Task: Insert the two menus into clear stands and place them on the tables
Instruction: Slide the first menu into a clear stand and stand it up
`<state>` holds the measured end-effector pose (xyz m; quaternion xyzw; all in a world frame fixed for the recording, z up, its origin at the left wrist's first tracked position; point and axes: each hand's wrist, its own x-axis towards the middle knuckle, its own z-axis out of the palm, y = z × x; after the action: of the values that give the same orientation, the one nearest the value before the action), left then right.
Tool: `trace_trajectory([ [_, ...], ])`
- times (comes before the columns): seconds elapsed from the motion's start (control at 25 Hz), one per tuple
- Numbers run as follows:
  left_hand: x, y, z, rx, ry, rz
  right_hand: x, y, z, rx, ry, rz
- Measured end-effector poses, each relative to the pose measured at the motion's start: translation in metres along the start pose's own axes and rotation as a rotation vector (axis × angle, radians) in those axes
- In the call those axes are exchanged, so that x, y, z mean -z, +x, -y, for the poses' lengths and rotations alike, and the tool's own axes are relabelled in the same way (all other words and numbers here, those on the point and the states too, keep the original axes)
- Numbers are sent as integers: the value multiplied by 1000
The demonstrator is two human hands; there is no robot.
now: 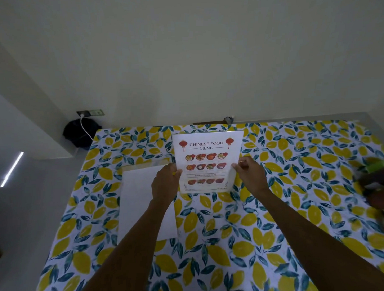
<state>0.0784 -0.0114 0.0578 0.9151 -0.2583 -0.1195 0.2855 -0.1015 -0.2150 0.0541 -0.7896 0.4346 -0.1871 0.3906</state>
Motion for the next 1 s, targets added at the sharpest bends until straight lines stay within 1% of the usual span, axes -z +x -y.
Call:
trace_trajectory([
  [0.12,14,-17,7,-6,-31,29,0,-20,7,-68,24,-45],
  [0.24,29,-42,43,-114,48,34,-18,-62,12,-46,-76,-89],
  [0.32,37,-55,79,-160,109,52,-42,-92,18,-23,-112,-58],
  [0.4,49,-68,116,-161,146,72,-70,-121,27,2,-148,-11],
  [0.6,73,-94,201,-59,165,117,-137,-172,50,76,-196,120],
  [0.68,75,-97,223,-33,154,135,-157,-177,53,49,-210,176],
  [0.88,62,-89,250,67,79,188,-197,-164,53,-60,-221,284],
  [1.0,53,-69,250,114,37,197,-213,-144,50,-120,-240,301],
])
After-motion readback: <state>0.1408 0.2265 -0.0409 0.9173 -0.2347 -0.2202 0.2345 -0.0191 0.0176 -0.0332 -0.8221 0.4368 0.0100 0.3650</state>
